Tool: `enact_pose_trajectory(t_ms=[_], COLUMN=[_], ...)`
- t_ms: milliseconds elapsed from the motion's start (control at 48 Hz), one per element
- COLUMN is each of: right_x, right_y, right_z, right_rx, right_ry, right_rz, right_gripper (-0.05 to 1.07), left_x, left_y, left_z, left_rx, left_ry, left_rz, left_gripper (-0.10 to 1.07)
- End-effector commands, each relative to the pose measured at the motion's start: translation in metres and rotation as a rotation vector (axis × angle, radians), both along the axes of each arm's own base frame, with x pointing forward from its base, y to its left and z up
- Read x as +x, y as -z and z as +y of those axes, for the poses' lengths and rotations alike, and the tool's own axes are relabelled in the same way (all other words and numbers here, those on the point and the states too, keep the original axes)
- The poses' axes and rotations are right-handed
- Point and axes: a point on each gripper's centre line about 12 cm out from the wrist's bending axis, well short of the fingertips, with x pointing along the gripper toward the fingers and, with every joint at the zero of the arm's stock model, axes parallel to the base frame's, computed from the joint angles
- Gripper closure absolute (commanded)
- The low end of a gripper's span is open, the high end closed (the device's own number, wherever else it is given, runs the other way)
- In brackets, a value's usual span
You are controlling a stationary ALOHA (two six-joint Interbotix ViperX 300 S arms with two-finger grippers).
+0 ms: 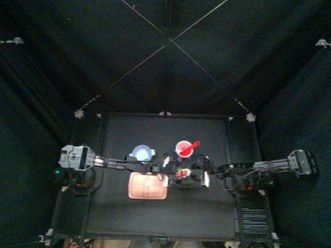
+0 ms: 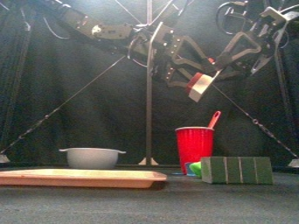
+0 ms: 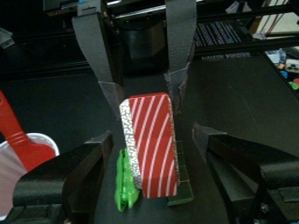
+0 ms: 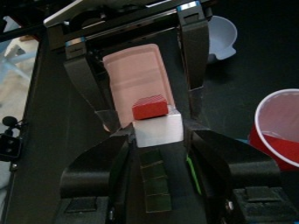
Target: Put salmon sushi below green sushi roll
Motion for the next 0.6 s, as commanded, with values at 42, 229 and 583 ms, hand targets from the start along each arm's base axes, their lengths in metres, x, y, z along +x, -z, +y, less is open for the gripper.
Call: enact_pose_trajectory(t_ms=[42,229,583], right_x=[-0.002,-0.004,0.011], right_y=[-0.003,0.009,0.031], right_z=[0.001,0.010,0.040], right_rx=[0.023,0.080,0.183], right_ry=[0.002,-0.015,-0.129], right_rz=[-0.013,0.012,0.063], right_gripper=[0.46,0.46,0.46], left_x=[-0.010,-0.041,-0.096], left_y=[-0.019,-0.011,-0.012], left_z=[0.001,-0.002,-0.002], left_rx=[-0.009,-0.027,-0.077], left_ry=[-0.005,-0.006,-0.024], left_rz=[-0.043,-0.016,-0.135], left_gripper=[-0.06,-0.06,-0.06])
